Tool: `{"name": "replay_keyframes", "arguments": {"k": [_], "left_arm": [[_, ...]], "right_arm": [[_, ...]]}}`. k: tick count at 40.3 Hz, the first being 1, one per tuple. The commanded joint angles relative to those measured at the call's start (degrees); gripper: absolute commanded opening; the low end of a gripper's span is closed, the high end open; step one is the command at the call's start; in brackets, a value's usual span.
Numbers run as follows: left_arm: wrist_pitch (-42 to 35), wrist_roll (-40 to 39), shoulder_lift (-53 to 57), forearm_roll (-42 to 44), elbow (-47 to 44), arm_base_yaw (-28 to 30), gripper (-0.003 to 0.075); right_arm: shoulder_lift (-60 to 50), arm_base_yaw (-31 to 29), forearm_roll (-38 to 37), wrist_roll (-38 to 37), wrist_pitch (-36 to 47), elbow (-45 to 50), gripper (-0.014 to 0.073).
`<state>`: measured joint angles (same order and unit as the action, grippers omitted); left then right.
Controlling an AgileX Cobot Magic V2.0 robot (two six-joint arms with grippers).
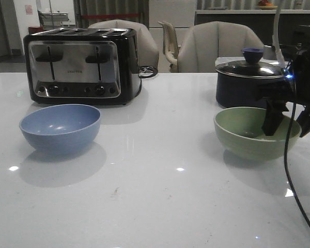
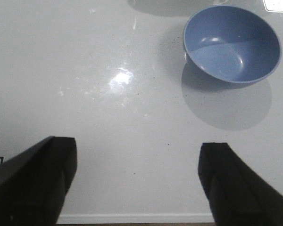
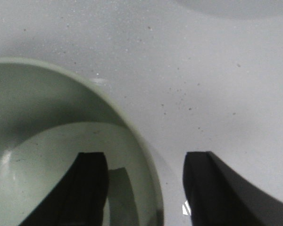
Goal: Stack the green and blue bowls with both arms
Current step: 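Lower the right gripper onto the rim of the pale green bowl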
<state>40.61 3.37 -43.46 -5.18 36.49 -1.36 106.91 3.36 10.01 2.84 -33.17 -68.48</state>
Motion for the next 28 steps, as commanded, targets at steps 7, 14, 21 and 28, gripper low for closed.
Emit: {"name": "replay_keyframes", "arguments": {"k": [7, 14, 21, 28], "left_arm": [[-4.1, -0.4, 0.2, -0.4, 2.1, 0.0, 0.0585], [-4.1, -0.4, 0.2, -0.4, 2.1, 0.0, 0.0585], [-4.1, -0.4, 0.2, -0.4, 2.1, 0.0, 0.0585], [-4.1, -0.4, 0.2, -0.4, 2.1, 0.0, 0.0585]], "right_arm": [[-2.3, -0.1, 0.6, 0.6, 2.2, -1.9, 0.0268], [-2.3, -0.1, 0.6, 0.6, 1.8, -1.9, 0.015], [-2.8, -0.1, 0.6, 0.6, 0.5, -1.9, 0.0033], [-6.1, -0.1, 0.6, 0.6, -0.8, -1.9, 0.0036]]}}
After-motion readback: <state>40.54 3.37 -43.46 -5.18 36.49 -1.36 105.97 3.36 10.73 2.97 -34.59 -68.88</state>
